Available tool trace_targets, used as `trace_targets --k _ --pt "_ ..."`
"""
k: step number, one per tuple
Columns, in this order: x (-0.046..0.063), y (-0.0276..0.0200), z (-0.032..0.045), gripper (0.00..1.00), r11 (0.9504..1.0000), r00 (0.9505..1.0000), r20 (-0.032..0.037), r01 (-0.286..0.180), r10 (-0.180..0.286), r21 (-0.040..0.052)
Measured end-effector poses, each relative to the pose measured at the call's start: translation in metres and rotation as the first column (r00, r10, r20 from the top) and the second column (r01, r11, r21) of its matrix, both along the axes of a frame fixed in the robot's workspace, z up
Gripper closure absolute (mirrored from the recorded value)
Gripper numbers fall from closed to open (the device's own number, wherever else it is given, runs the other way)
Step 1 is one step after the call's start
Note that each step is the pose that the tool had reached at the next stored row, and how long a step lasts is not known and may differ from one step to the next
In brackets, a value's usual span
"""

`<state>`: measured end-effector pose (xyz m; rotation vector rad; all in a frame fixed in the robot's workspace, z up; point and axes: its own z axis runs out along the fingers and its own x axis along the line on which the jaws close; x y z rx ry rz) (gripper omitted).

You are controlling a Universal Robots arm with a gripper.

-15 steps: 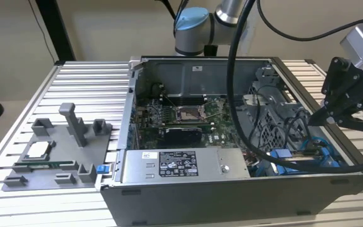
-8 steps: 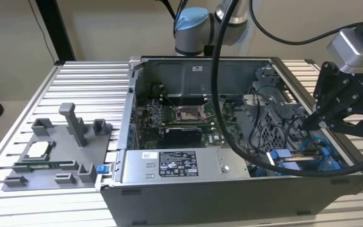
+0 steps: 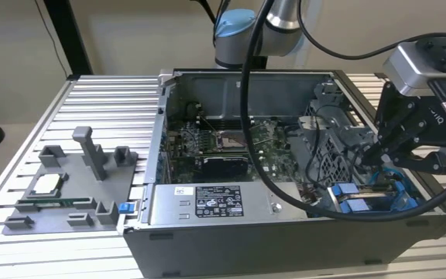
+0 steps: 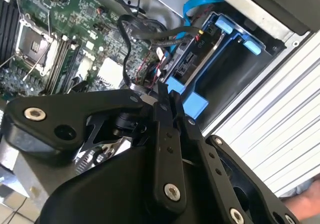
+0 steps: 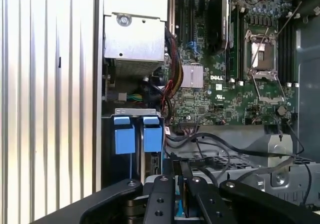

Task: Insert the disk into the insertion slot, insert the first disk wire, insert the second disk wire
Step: 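Insert the second disk wire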

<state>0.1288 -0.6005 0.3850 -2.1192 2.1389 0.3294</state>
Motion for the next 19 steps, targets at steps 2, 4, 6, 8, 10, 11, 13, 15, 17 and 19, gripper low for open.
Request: trace_targets --k 2,4,6,8,10,11,13,15,17,19 --pt "-0.001 0.0000 -0.0006 1.00 1.0000 1.0000 0.0008 0.000 0.000 -0.0024" --pt "-0.001 0.0000 -0.0006 1.00 1.0000 1.0000 0.0009 0.000 0.000 -0.0027" --pt "-0.001 0.0000 -0.0005 1.00 1.0000 1.0000 0.0009 0.000 0.000 -0.0030" --pt "-0.001 0.0000 -0.0006 1.00 1.0000 1.0000 0.0009 0.000 0.000 -0.0029" --pt "-0.001 0.0001 -0.0015 1.00 1.0000 1.0000 0.0016 0.000 0.000 -0.0032" --pt "-0.001 0.0001 -0.0025 1.00 1.0000 1.0000 0.0026 0.000 0.000 -0.0044" --pt "-0.002 0.0003 -0.0052 1.00 1.0000 1.0000 0.0055 0.000 0.000 -0.0062" --pt "-0.002 0.0007 -0.0083 1.00 1.0000 0.9999 0.0107 0.000 0.000 -0.0070" --pt "-0.002 0.0014 -0.0112 1.00 1.0000 0.9999 0.0163 0.000 0.000 -0.0074" --pt "-0.002 0.0025 -0.0138 1.00 1.0000 0.9997 0.0242 0.000 0.000 -0.0073"
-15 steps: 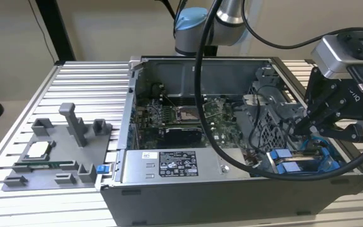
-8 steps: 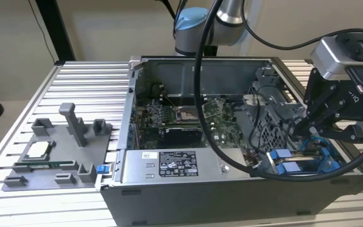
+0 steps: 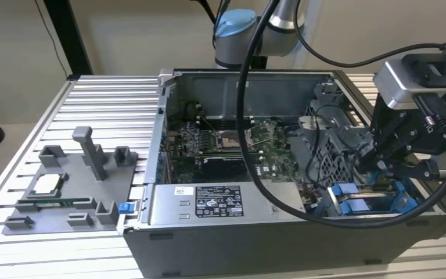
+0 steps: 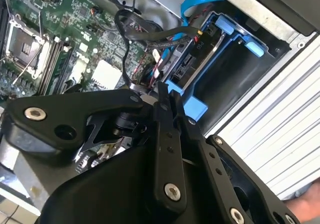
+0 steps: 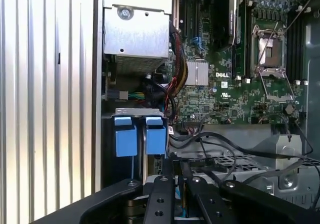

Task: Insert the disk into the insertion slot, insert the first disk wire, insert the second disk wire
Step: 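Insert the second disk wire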

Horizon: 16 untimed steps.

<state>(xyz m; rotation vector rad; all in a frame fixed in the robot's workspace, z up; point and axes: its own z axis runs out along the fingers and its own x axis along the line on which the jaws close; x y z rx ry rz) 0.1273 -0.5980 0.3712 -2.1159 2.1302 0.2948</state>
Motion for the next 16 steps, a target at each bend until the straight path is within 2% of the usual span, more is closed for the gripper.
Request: trace_targets --k 6,12,13,16 --pt "0.000 0.0025 -0.0062 1.00 1.0000 0.9994 0.0336 -0.001 0.001 -0.0012" --pt "-0.001 0.0034 -0.0122 1.00 1.0000 0.9978 0.0666 -0.001 0.001 -0.0084" --pt "-0.001 0.0036 -0.0129 1.00 1.0000 0.9976 0.0696 -0.001 0.001 -0.0095" --pt "-0.001 0.0036 -0.0133 1.00 1.0000 0.9976 0.0697 -0.001 0.001 -0.0095"
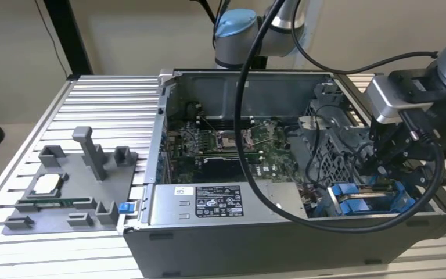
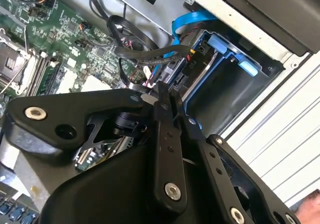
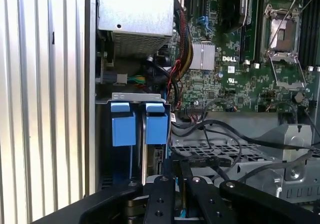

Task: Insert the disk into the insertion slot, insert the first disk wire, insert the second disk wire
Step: 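Insert the second disk wire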

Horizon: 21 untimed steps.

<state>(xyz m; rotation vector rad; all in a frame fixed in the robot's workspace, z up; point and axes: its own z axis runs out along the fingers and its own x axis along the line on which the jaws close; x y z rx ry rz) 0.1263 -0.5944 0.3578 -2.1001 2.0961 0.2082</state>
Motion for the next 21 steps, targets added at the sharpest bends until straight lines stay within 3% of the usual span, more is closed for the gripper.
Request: trace_targets --k 10,12,14,16,18,21 --pt "0.0000 0.0000 -0.0003 1.00 1.0000 1.0000 0.0002 0.000 0.000 -0.0001" --pt "0.0000 0.0001 -0.0008 1.00 1.0000 1.0000 0.0035 0.000 0.000 0.0000" --pt "-0.0001 0.0000 -0.0012 1.00 1.0000 1.0000 0.0096 0.000 0.000 -0.0002" --pt "-0.0001 0.0000 -0.0021 1.00 1.0000 0.9998 0.0199 0.000 0.000 0.0000" --pt "-0.0009 0.0000 -0.0032 1.00 1.0000 0.9991 0.0434 0.000 0.000 0.0001" --pt "-0.0033 -0.0005 -0.0045 1.00 1.0000 0.9982 0.0594 0.000 0.000 -0.0011"
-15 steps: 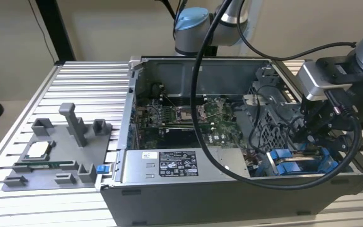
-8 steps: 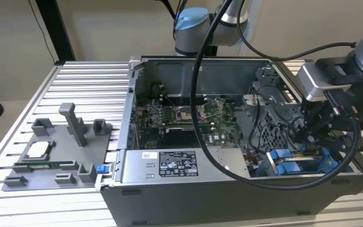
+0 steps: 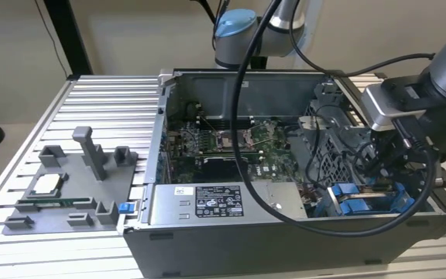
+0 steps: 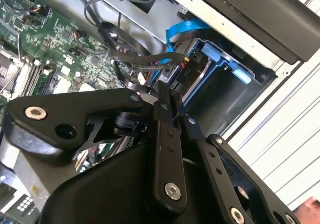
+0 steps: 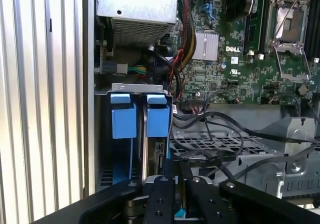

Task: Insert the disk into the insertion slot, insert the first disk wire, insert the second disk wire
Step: 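Insert the second disk wire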

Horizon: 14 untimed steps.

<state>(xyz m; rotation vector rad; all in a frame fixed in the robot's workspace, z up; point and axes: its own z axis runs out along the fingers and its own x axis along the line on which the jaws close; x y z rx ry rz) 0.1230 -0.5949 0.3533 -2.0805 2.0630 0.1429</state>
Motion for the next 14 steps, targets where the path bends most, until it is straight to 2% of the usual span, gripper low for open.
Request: trace_targets --k 4,7,11,14 --pt "-0.0011 -0.0005 -0.0034 1.00 1.0000 0.9998 0.0206 0.000 0.000 -0.0030" --pt "-0.0011 -0.0006 -0.0067 1.00 1.0000 0.9995 0.0308 0.001 0.000 -0.0062" --pt "-0.0011 -0.0006 -0.0094 1.00 0.9999 0.9993 0.0363 0.007 -0.006 -0.0158" --pt "-0.0011 -0.0006 -0.0100 1.00 0.9995 0.9992 0.0371 0.012 -0.011 -0.0295"
